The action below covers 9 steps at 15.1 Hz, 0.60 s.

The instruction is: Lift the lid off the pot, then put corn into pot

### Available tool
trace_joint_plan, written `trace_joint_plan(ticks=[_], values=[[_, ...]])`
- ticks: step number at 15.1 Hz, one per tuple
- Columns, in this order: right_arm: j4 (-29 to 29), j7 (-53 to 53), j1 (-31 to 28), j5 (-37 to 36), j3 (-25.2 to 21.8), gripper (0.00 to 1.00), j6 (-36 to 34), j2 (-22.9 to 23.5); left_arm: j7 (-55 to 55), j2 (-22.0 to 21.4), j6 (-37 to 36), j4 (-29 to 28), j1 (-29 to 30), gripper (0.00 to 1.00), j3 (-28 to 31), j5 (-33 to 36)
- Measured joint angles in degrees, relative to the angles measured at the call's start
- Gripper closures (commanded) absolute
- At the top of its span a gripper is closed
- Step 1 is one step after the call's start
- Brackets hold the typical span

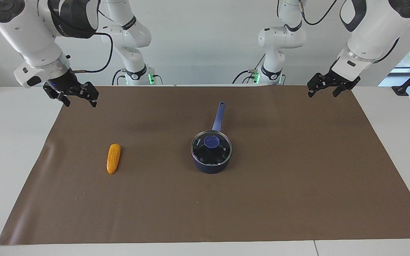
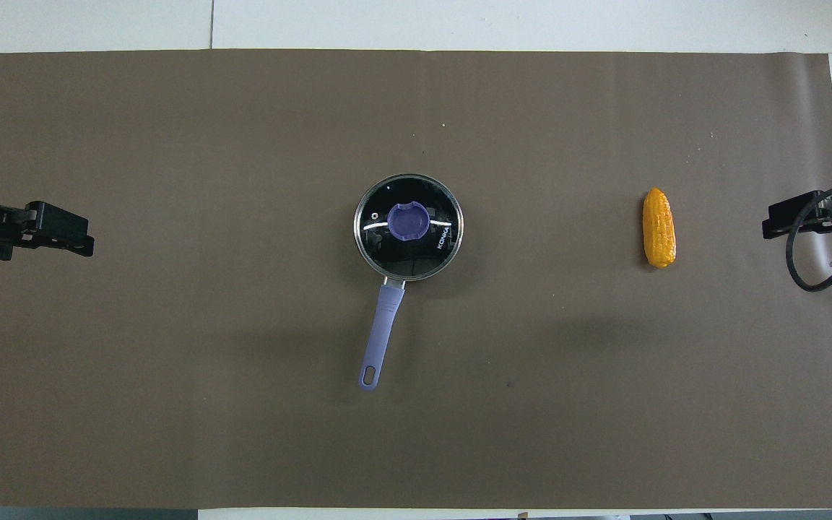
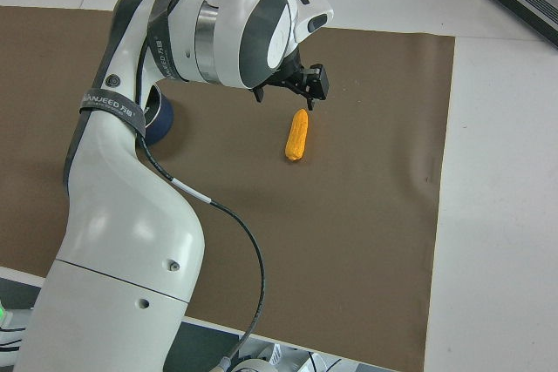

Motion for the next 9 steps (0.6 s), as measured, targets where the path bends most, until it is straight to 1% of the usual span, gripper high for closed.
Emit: trace_joint_plan(ticks=[7, 9], values=[[0.0, 0.0, 0.0, 0.0, 0.0, 0.0, 0.0, 0.0, 0.0, 0.0, 0.2, 0.0, -0.1, 0.0, -0.1, 0.0], [0.0, 0.0, 0.0, 0.0, 0.0, 0.0, 0.0, -0.2, -0.8, 0.1, 3.4, -0.2, -0.6, 0.0, -0.6, -0.2]])
